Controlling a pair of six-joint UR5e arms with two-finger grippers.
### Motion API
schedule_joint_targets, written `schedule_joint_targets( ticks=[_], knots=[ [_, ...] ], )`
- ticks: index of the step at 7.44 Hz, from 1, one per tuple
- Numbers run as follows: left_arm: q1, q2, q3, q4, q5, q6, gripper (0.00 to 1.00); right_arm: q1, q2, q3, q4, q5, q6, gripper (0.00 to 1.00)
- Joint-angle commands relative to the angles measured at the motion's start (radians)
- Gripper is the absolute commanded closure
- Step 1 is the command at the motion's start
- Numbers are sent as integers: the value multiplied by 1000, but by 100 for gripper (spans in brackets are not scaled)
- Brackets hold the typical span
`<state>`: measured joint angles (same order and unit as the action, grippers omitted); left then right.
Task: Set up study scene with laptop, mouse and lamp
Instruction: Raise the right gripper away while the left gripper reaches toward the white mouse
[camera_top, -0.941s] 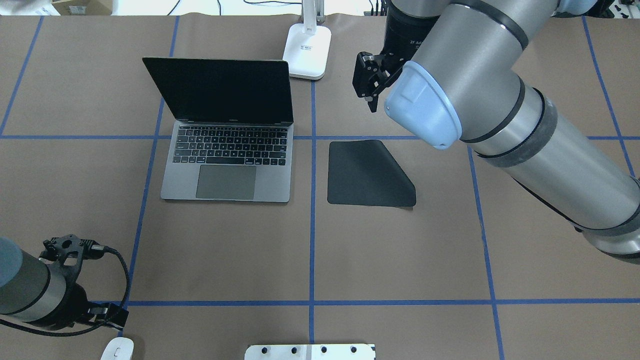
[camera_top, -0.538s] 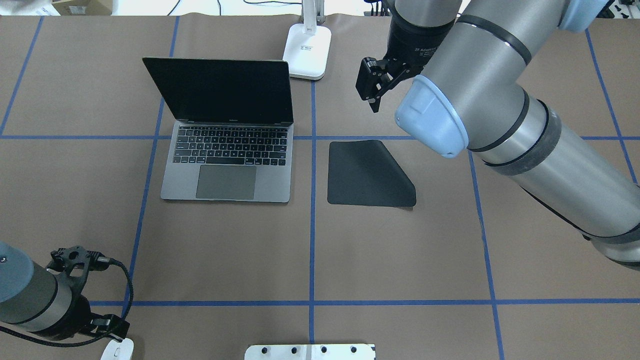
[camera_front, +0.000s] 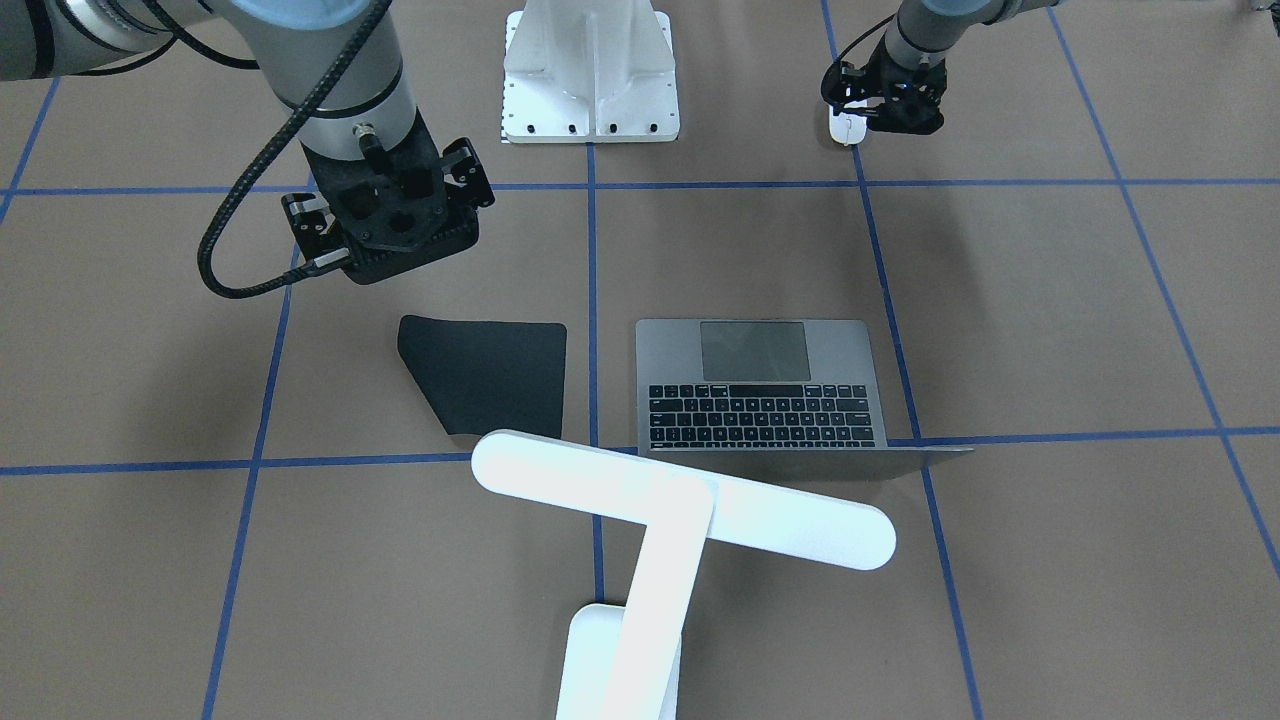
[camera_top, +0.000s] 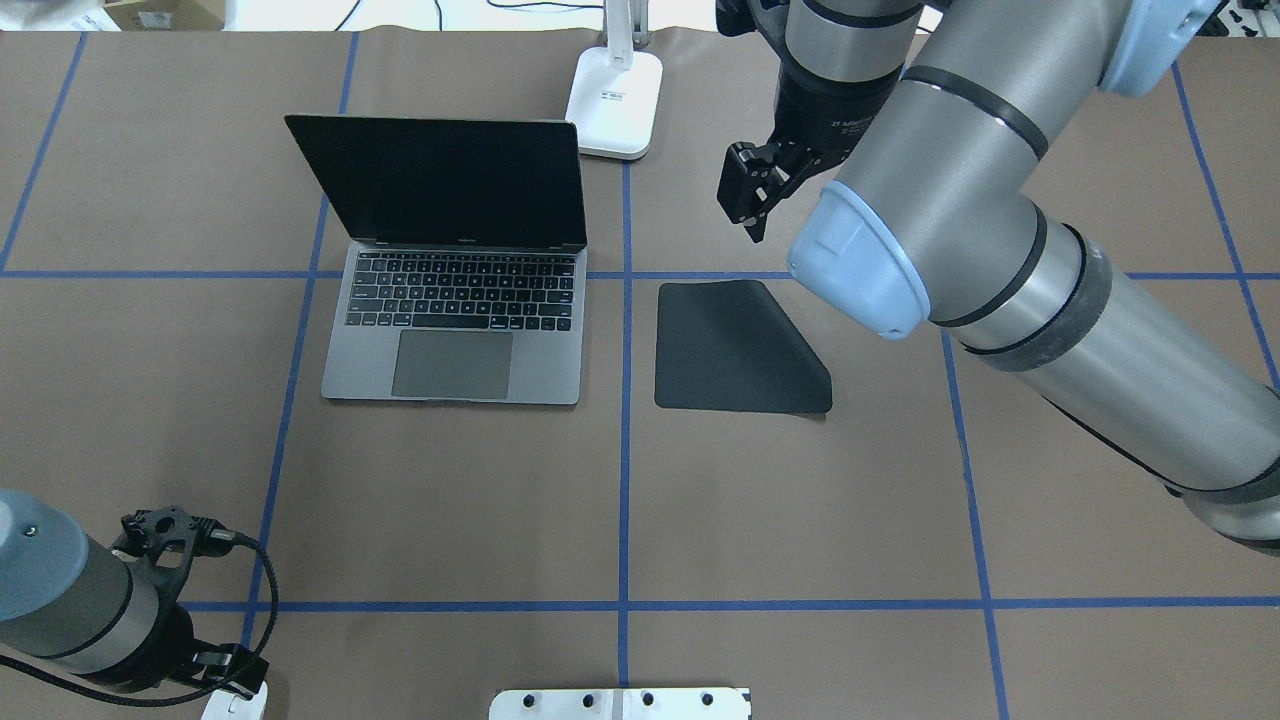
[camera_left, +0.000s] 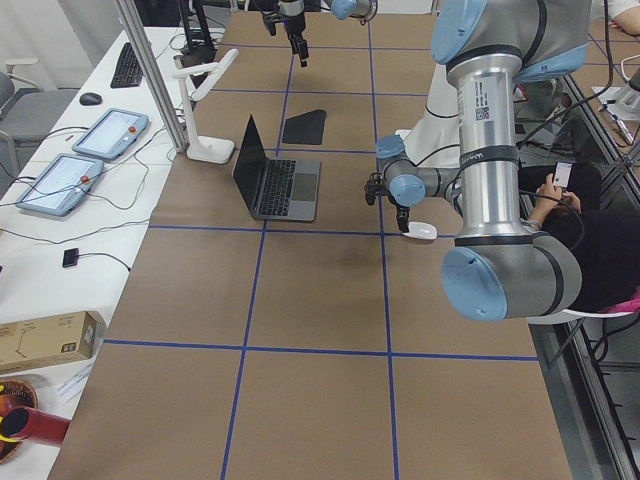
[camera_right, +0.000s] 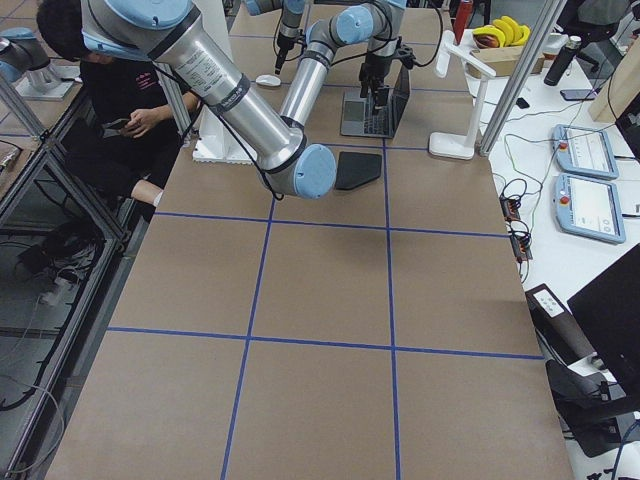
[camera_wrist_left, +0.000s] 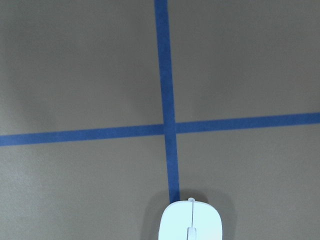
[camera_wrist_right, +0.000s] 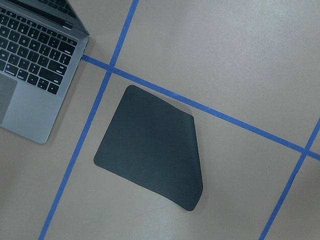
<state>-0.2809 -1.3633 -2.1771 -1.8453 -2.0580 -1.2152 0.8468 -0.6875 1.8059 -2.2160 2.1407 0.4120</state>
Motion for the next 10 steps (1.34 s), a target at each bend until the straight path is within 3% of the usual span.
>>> schedule_joint_targets(
  ticks=[1, 7, 10],
  knots=[
    [5, 1, 77, -104, -28, -1, 4, -5, 2, 1, 4, 1, -9, 0],
    [64, -2, 88, -111, -68, -14, 4, -25, -3, 23, 4, -15, -6, 0],
    [80, -39, 114, -107, -70, -15, 10, -31, -6, 24, 4, -24, -6, 0]
  ],
)
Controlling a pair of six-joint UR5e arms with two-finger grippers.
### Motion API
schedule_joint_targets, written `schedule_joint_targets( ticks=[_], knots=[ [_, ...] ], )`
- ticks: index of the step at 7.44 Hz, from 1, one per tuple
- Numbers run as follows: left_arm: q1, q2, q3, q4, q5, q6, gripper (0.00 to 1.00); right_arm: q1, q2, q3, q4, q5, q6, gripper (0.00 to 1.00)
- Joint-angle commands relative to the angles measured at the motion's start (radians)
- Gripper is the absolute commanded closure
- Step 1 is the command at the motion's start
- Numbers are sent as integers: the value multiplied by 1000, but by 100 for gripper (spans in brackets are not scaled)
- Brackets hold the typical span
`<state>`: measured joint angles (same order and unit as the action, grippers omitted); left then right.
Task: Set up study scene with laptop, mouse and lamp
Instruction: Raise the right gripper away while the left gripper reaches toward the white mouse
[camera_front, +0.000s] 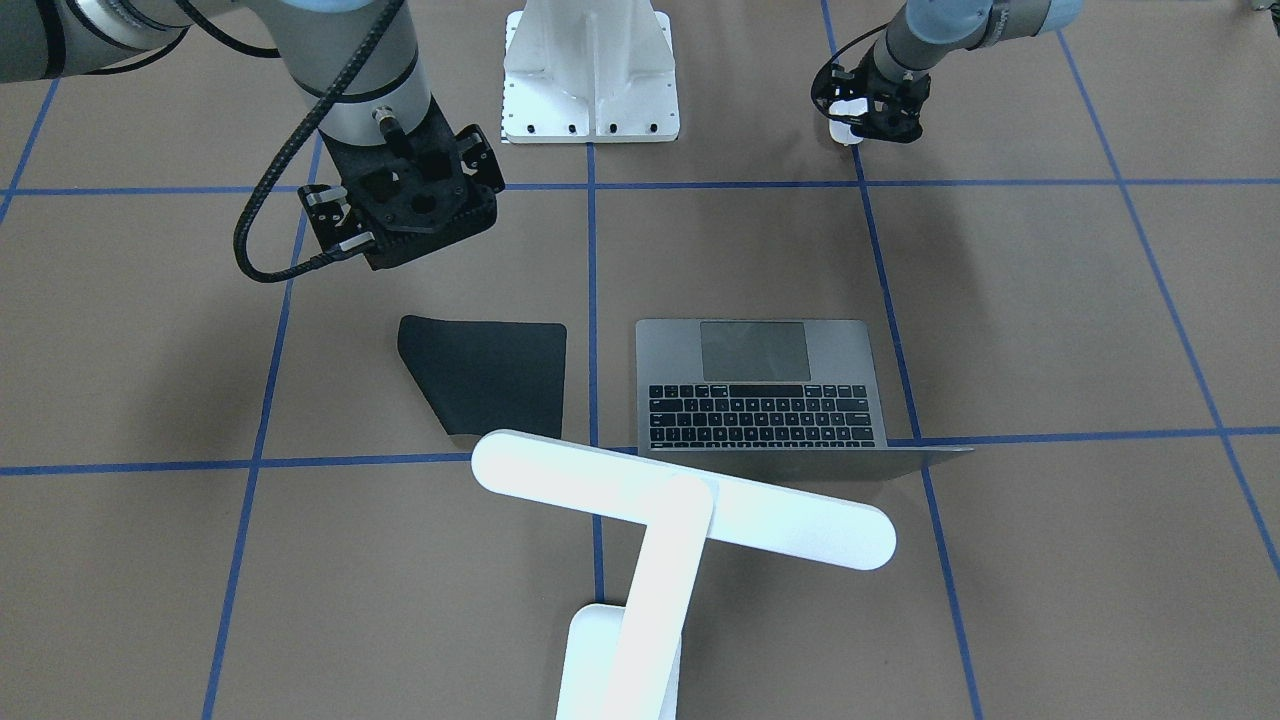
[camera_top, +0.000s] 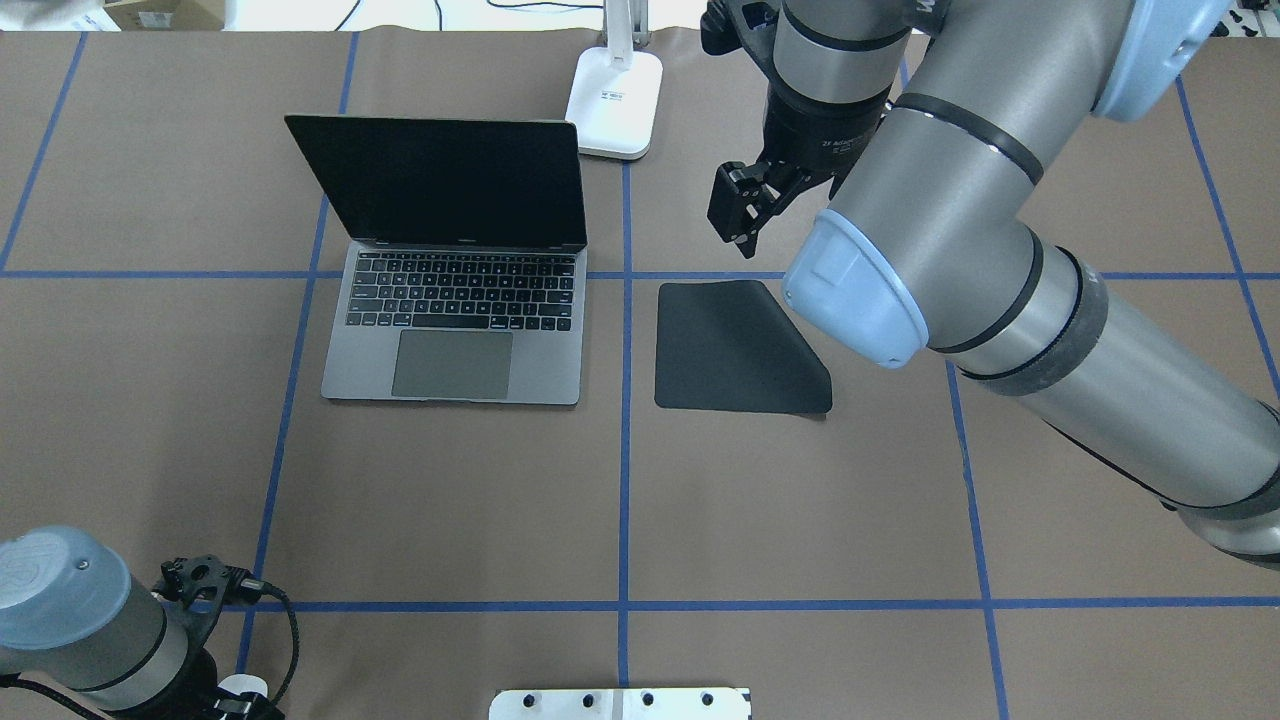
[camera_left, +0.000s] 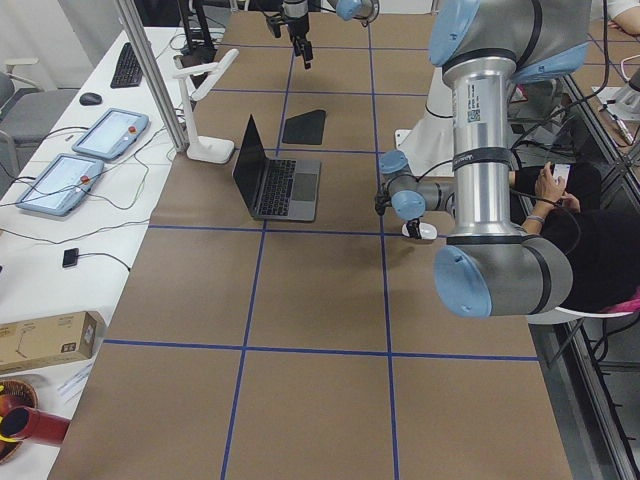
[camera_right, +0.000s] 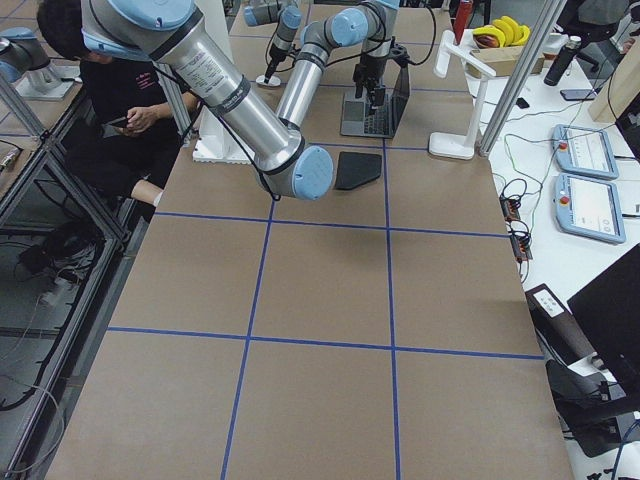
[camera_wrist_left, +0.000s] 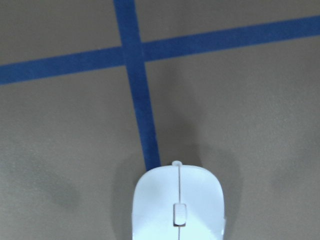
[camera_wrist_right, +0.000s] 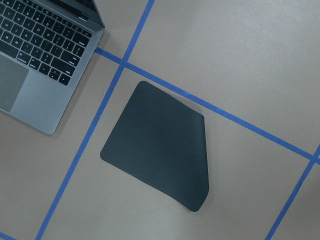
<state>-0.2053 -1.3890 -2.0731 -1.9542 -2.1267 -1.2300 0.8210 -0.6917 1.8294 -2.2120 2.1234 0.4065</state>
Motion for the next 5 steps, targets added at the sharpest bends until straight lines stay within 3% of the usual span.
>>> schedule_joint_targets(
  ticks=[1, 3, 5],
  knots=[
    [4, -10, 10, 0, -1, 0, 19, -13, -5, 5, 0, -19, 0, 0],
    [4, -10, 11, 0, -2, 0, 25, -16, -6, 5, 0, -25, 0, 0],
    [4, -5, 8, 0, -3, 0, 37, -19, -6, 5, 0, -29, 0, 0]
  ],
)
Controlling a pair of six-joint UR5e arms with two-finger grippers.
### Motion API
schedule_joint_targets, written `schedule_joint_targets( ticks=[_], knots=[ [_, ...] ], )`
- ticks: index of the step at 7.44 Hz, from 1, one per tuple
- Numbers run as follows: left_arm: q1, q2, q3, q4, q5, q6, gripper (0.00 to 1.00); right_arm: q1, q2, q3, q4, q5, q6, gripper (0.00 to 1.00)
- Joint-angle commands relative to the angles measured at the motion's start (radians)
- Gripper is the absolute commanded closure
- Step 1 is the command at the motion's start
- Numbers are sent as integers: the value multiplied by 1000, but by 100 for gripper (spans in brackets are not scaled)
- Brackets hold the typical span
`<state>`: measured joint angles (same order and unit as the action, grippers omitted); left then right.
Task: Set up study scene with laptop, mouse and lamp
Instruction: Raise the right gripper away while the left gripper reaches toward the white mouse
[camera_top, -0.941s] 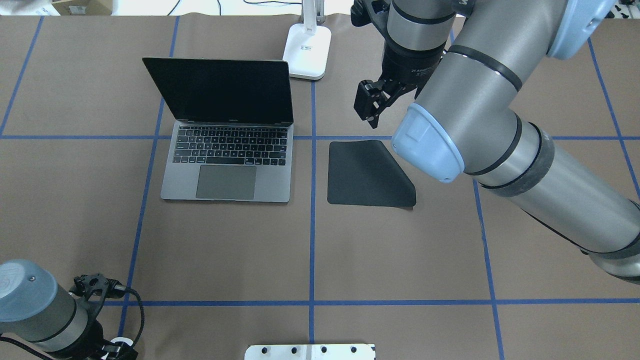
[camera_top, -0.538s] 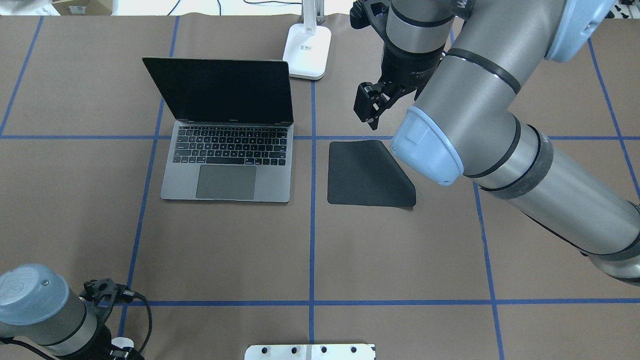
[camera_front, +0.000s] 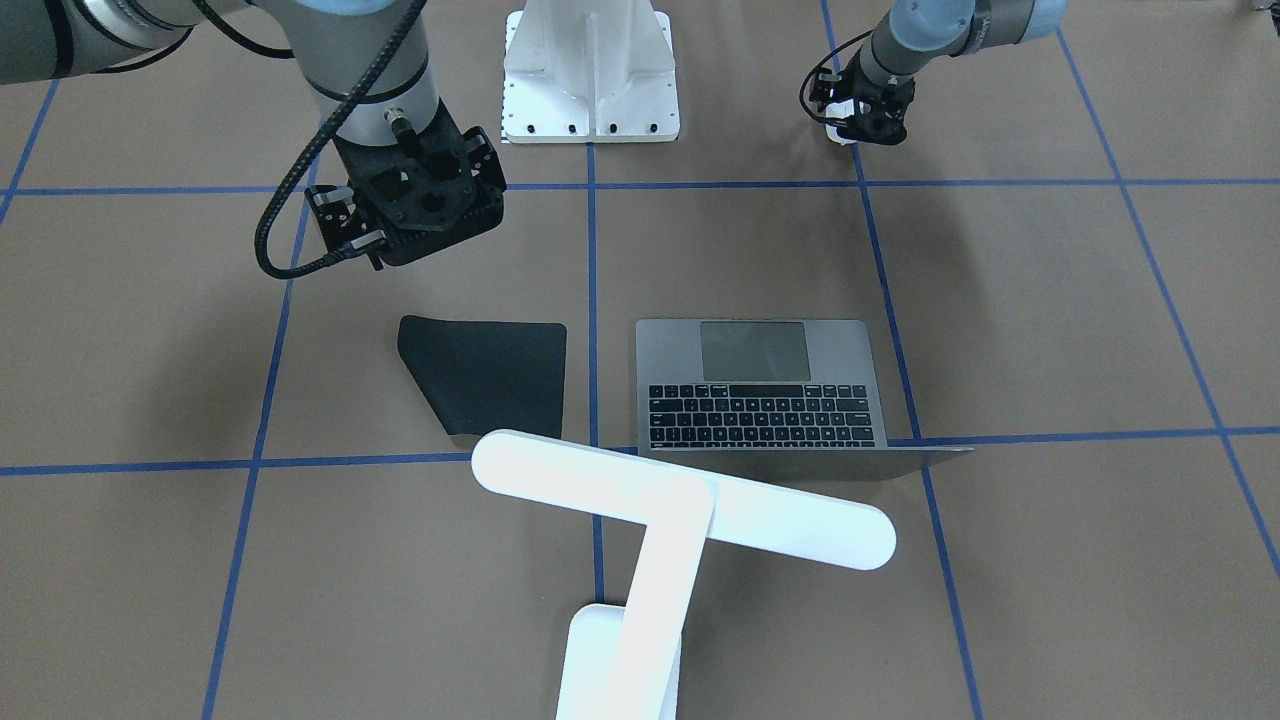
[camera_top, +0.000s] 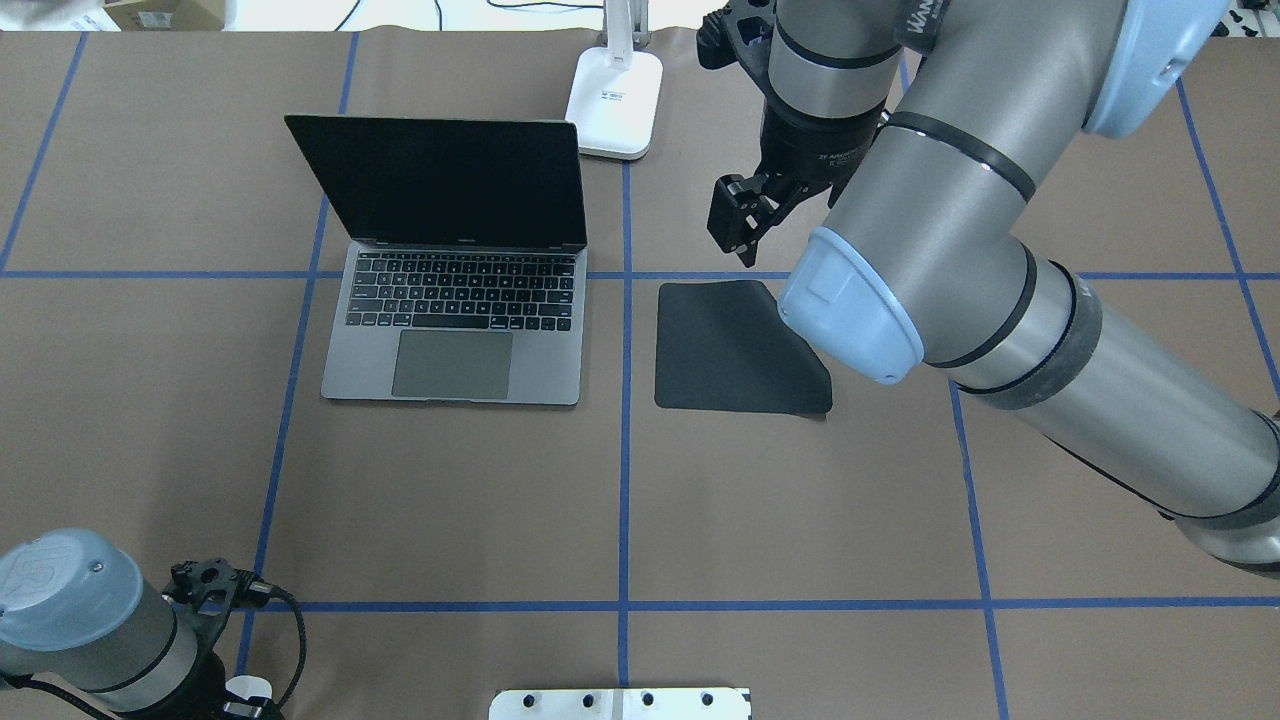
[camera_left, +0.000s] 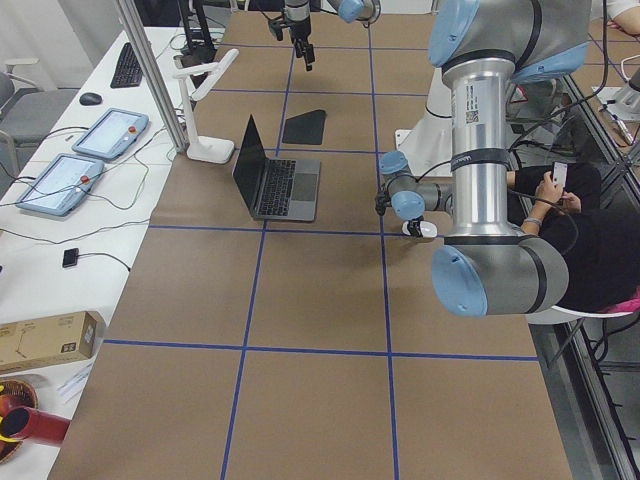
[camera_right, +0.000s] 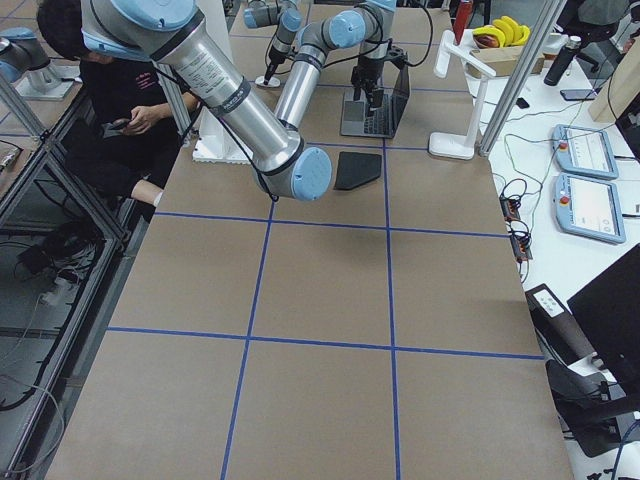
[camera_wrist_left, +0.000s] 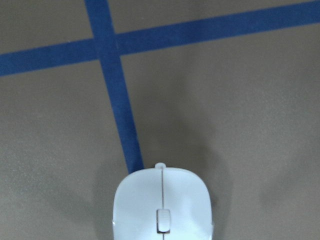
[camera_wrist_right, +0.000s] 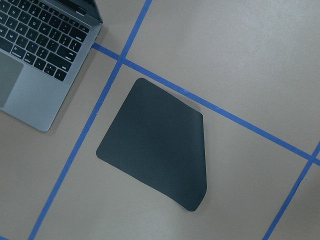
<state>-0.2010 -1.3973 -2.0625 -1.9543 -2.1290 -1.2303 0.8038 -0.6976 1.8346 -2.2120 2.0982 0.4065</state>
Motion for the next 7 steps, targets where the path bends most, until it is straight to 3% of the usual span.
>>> schedule_joint_targets(
  ticks=[1, 3, 6, 7],
  knots=[
    [0, 3, -4, 0, 0, 0, 43, -6, 0, 0, 0, -12, 0, 0],
    [-1, 4, -8, 0, 0, 0, 35, -8, -2, 0, 0, -14, 0, 0],
    [-12, 6, -47, 5, -3, 0, 38, -6, -8, 0, 0, -17, -1, 0],
    [-20, 3, -65, 8, -47, 0, 39, -6, -16, 6, 0, -17, -1, 0]
  ],
)
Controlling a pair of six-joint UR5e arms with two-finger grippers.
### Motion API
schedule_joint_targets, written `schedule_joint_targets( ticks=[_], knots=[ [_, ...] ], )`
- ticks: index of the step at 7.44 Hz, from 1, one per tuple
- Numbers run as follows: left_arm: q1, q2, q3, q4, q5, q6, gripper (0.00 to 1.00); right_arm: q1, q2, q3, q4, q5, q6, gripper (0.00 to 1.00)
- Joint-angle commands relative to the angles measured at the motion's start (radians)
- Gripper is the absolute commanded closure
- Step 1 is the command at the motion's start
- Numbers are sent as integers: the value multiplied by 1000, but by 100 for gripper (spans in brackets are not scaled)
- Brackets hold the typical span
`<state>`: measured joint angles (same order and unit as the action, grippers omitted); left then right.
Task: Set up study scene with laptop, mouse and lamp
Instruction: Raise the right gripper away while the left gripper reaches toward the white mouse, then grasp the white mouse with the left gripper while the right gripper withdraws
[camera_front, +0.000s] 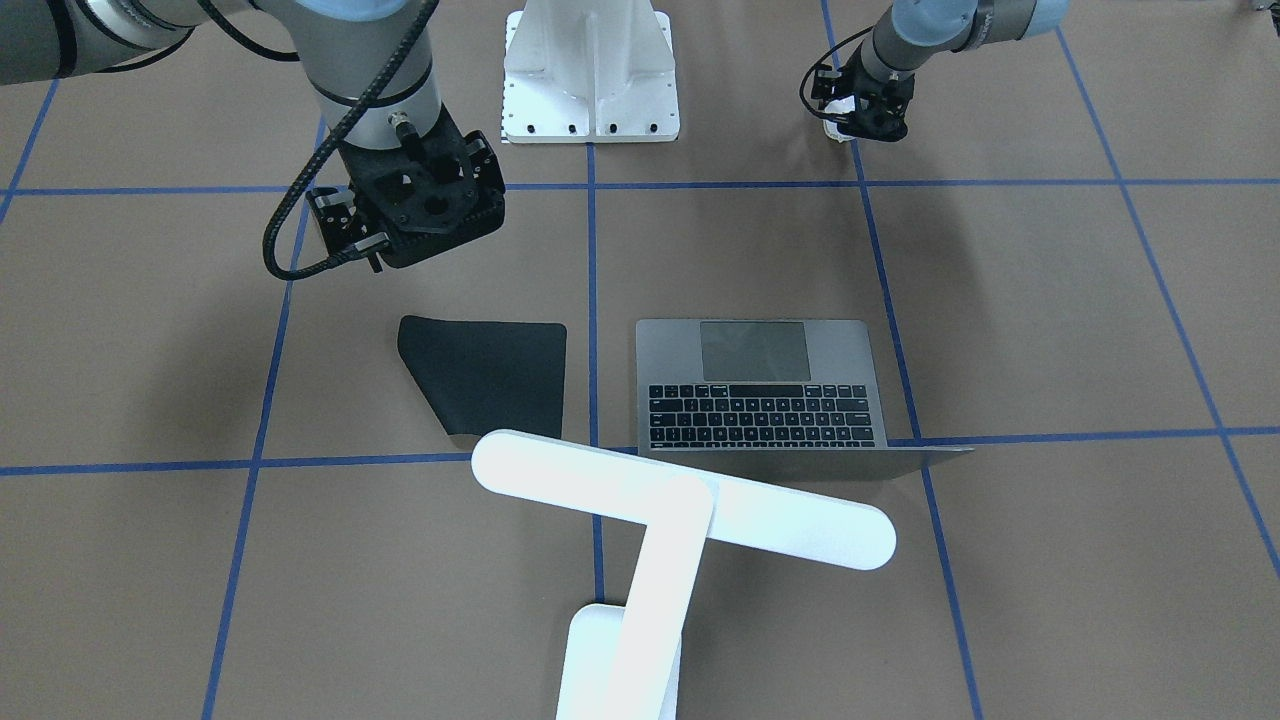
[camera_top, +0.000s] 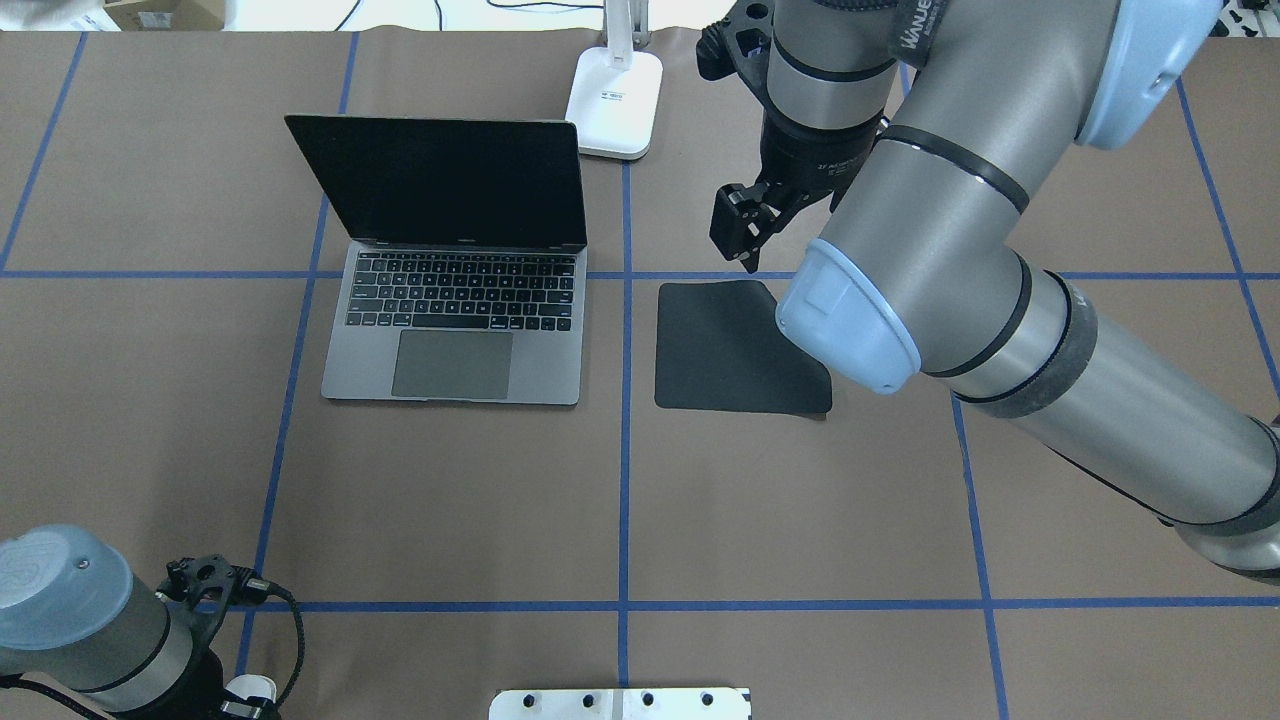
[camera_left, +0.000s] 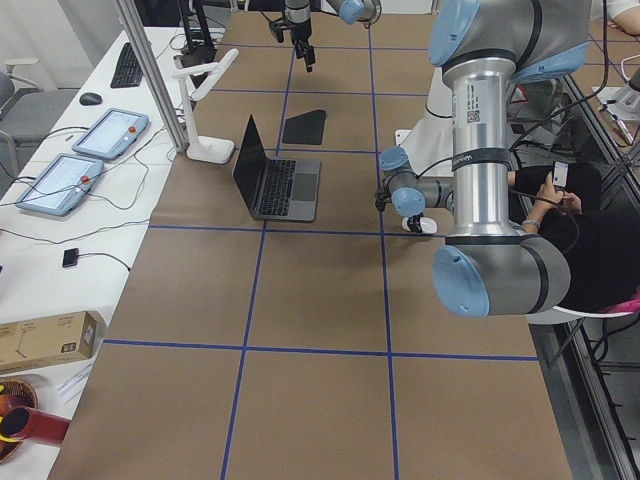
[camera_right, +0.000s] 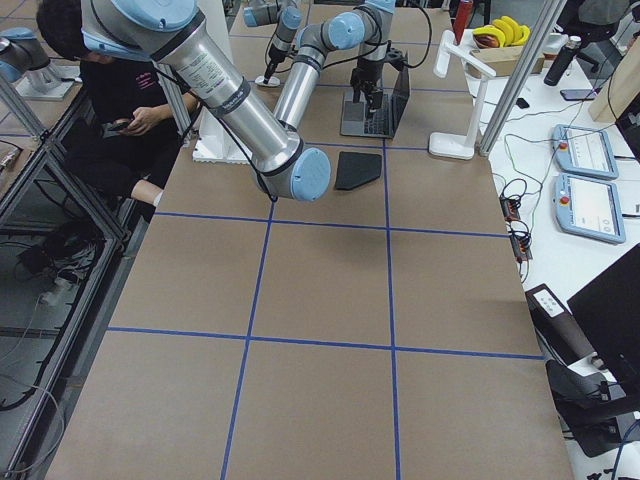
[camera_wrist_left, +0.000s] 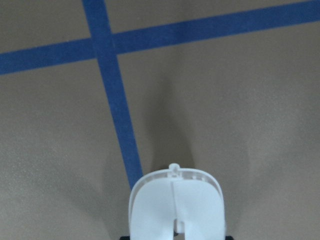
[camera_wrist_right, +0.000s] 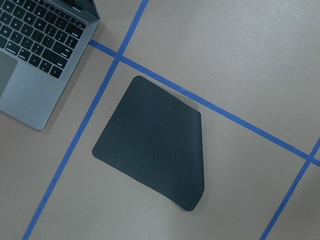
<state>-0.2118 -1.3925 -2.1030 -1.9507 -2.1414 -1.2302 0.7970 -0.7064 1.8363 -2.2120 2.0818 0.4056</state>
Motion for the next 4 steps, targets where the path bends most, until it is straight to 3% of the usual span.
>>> schedule_joint_targets(
  ticks=[1, 2, 4],
  knots=[
    [-56, -12, -25, 6, -57, 1, 39, 1, -48, 33, 33, 0, -1, 0],
    [-78, -19, -25, 7, -58, 2, 39, 13, -77, 49, 58, -2, -7, 0],
    [-177, -124, -2, 30, -60, 15, 43, 89, -106, 58, 63, 3, -30, 0]
  ],
)
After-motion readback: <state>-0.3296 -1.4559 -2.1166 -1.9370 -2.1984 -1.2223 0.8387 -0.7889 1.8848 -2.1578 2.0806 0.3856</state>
